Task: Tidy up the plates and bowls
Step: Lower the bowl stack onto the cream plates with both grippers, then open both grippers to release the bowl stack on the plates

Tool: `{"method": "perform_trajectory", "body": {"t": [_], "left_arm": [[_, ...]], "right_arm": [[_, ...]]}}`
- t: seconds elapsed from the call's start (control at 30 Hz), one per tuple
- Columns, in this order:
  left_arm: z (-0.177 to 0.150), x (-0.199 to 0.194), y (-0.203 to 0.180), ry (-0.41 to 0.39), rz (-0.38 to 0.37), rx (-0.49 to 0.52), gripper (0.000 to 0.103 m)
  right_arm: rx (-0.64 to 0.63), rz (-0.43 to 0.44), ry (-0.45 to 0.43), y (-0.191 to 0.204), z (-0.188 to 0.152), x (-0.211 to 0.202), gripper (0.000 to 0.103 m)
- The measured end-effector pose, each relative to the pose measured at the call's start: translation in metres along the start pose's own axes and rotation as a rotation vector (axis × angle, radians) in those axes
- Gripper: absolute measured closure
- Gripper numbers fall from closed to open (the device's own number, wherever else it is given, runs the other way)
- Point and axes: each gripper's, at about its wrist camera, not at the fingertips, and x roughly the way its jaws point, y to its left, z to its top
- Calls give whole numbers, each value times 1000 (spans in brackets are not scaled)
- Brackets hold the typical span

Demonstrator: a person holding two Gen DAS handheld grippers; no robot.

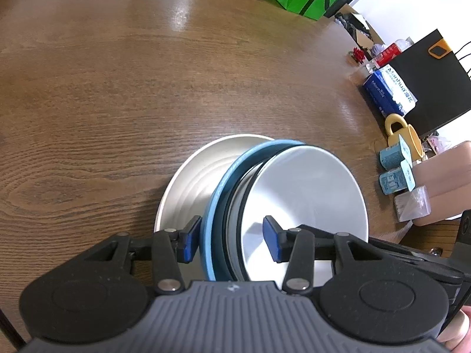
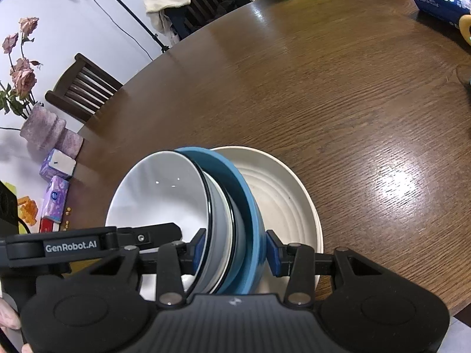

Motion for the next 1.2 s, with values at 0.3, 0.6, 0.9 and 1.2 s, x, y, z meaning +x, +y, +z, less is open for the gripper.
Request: {"method": "perform_trajectory", "body": {"t": [0.3, 0.6, 0.9, 1.2], "left_arm": [[-5, -30, -10, -118, 42, -11, 23], [-37, -82, -22, -364, 195, -51, 0], [-75, -104, -37, -509, 290, 10, 0], [-134, -149, -46, -606, 336, 53, 0]], "right_arm": [[-80, 38, -25, 5, 5, -13, 47], [-284, 42, -136, 14, 12, -46, 7], [-373, -46, -274, 20, -10, -76, 0], [-381, -92, -374, 27, -54, -117, 0]]}}
